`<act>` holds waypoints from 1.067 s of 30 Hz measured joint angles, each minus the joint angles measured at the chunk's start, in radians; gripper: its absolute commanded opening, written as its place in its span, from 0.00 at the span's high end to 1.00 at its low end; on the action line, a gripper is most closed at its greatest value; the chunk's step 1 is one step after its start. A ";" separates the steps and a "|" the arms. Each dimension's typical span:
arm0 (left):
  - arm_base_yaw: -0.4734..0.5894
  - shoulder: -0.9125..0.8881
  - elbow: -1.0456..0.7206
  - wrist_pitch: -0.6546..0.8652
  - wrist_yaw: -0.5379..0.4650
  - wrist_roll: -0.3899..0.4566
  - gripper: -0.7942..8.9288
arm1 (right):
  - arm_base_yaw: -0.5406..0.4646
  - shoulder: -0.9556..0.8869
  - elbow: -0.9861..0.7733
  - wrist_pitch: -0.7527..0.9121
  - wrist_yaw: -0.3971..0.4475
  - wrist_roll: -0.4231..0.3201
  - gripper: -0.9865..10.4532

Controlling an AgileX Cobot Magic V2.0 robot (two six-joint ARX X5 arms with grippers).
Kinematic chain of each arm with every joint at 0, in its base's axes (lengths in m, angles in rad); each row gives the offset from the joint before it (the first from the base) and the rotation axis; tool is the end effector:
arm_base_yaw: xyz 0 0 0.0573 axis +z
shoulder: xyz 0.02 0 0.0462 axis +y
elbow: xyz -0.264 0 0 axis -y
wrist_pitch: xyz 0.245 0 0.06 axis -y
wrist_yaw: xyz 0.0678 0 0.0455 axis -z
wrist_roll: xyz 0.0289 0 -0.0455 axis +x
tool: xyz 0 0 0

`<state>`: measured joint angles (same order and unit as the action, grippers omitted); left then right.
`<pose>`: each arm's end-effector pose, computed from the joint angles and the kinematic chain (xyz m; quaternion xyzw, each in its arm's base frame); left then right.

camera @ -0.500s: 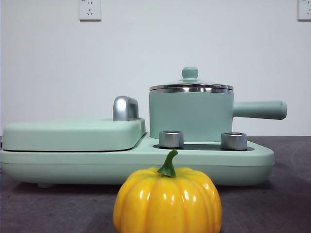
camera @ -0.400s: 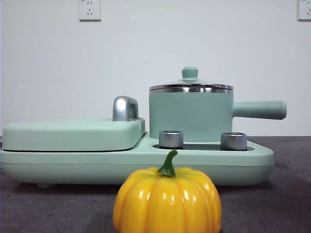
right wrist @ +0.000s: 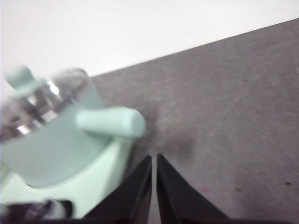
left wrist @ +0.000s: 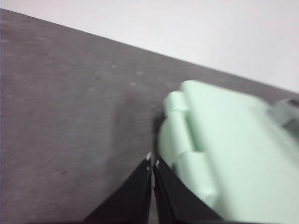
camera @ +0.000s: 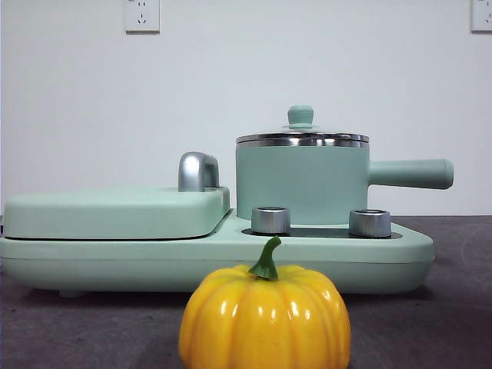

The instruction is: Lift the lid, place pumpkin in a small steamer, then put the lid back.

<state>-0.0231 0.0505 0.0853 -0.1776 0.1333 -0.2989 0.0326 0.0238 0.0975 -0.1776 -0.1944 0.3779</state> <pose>0.0944 -0.0060 0.1716 -0.1519 0.0820 -0.0664 0.9827 0.0914 0.0086 0.1777 0.1905 0.0721 0.1014 0.9738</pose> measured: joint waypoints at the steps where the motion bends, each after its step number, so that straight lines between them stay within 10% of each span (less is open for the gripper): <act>1: -0.005 0.014 0.025 -0.008 0.010 -0.012 0.91 | 0.000 0.007 0.024 -0.007 -0.009 0.019 0.90; 12: -0.051 0.256 0.360 -0.164 0.208 -0.045 0.91 | 0.000 0.204 0.424 -0.276 -0.186 0.064 0.90; 32: -0.156 0.651 0.833 -0.380 0.441 0.090 0.88 | 0.000 0.494 0.909 -0.638 -0.467 -0.256 0.90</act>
<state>-0.1791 0.7013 0.9180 -0.5575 0.5739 -0.2089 0.0330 0.5179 1.0069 -0.8154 -0.6617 0.1223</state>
